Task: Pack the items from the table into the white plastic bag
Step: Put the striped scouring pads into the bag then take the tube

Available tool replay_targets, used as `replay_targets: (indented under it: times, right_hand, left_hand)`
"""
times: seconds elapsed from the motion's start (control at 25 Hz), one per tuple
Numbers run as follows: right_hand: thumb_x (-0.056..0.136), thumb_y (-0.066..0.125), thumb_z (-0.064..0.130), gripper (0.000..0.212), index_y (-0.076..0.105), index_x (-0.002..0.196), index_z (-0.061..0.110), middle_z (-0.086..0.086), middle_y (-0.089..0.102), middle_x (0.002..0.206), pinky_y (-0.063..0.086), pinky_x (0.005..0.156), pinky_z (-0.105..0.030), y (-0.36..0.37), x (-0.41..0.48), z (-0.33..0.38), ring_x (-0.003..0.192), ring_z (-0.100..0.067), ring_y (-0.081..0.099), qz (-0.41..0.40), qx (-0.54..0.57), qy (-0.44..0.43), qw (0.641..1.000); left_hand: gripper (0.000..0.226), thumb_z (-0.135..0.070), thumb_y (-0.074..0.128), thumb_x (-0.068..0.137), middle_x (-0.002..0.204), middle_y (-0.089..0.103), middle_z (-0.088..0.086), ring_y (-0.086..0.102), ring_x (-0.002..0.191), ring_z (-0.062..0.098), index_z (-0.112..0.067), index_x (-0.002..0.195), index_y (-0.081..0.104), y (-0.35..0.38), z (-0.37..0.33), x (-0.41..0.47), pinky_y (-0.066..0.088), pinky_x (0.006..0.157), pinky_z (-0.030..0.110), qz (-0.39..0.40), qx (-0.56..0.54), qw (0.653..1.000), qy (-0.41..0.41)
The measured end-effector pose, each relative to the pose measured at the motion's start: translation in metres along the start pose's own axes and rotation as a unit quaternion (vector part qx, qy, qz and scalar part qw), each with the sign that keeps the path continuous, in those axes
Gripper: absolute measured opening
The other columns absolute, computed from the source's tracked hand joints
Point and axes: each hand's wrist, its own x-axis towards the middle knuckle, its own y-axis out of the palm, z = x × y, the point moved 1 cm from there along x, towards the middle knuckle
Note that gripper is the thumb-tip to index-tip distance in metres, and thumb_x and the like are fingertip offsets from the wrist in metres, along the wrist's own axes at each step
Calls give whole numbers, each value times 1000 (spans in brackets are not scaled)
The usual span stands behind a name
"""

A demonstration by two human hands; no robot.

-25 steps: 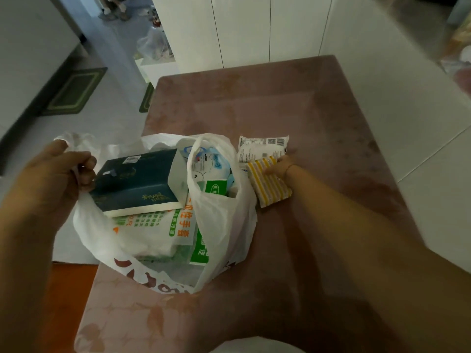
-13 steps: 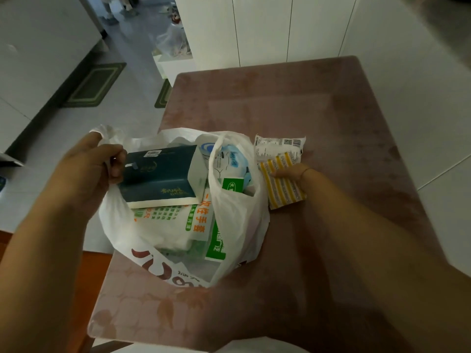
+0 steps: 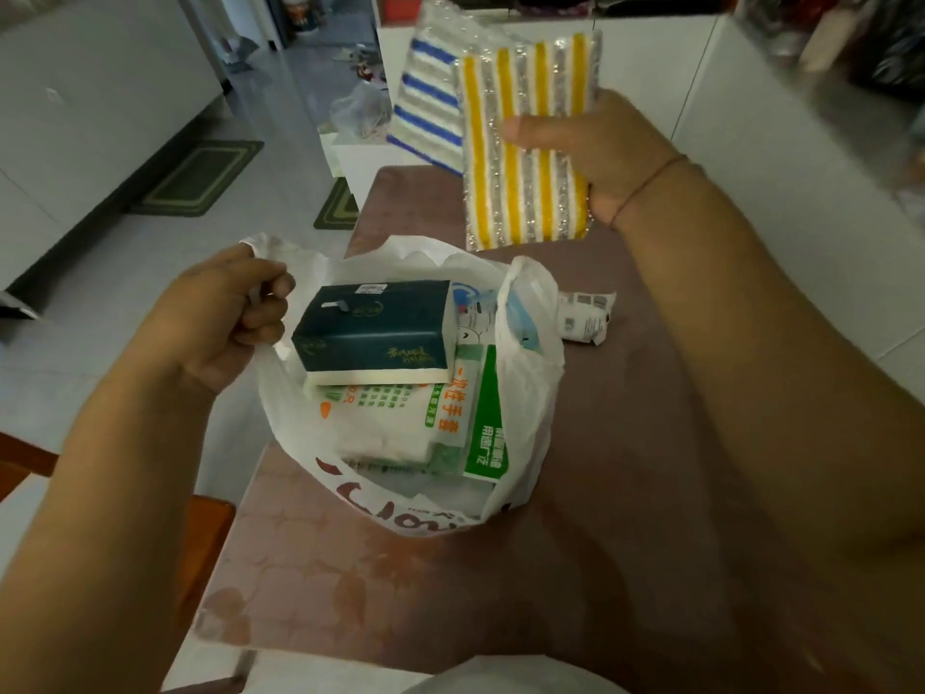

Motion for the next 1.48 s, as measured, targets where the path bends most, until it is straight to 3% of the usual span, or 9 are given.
replay_targets:
  times: [0.28,0.48,0.64,0.84,0.96,1.08,1.2,1.32,1.48]
  right_hand:
    - [75,74,22,38,59,109,16,1,66,103,51,85,-30,100,-52,-21,91,-16,64,223,-358,71,904]
    - [82,64,24,35,51,114,22,1,63,105,48,77,-31,114,-78,-49,91,-20,59,82,-554,-88,824]
    - [87,56,36,68,24,145,22,-10,27,153,20,115,-48,130,-97,-101,140,-32,25,184,-623,-185,738]
    - [79,11,66,80,2,148,27,-6,0,159,1,116,-57,129,-108,-132,146,-30,-6,290,-636,-149,699]
    - [87,21,61,75,-8,147,29,-4,-16,158,-7,115,-58,133,-109,-130,143,-28,-20,328,-644,-117,681]
    - [89,36,59,78,-5,148,28,0,-13,158,-13,114,-54,131,-106,-110,144,-23,-20,356,-613,-93,699]
    - [92,43,49,65,19,147,25,0,13,158,2,119,-42,115,-101,-71,146,-18,4,293,-456,-109,833]
    - [94,49,29,38,50,130,19,-1,48,138,31,107,-18,68,-87,-43,128,-10,40,53,-323,-201,923]
    - [86,57,26,37,58,120,11,-10,54,129,39,105,-32,-22,-50,-105,120,-20,49,-216,-338,-132,906]
  left_hand:
    - [27,-11,32,94,47,44,-8,24,33,4,-19,68,34,-18,-10,-9,17,37,14,75,-82,994,-21]
    - [26,-10,35,92,51,43,-6,23,35,5,-17,68,37,-15,-9,-5,18,34,14,83,-95,992,-15]
    - [25,-8,37,92,54,42,-5,23,36,5,-16,68,38,-15,-6,-4,21,34,13,74,-97,992,-16]
    - [26,-8,38,91,54,41,-5,23,36,5,-16,67,37,-13,-6,-4,21,34,13,73,-96,993,-15]
    - [26,-8,38,91,56,41,-4,23,37,5,-16,67,39,-10,-4,-6,23,34,13,69,-91,993,-17]
    - [23,-8,38,92,55,43,-4,25,36,4,-17,71,39,-12,-4,-10,21,35,13,73,-95,993,-11]
    - [21,-8,38,91,55,45,-4,27,36,5,-17,73,39,-12,-4,-11,24,36,14,66,-91,994,1]
    - [19,-7,39,91,54,48,-4,32,39,4,-19,76,40,-6,-2,-9,26,37,15,43,-81,996,18]
    - [29,-5,39,90,53,49,-4,37,41,6,-21,66,37,6,4,-8,31,39,16,32,-51,998,35]
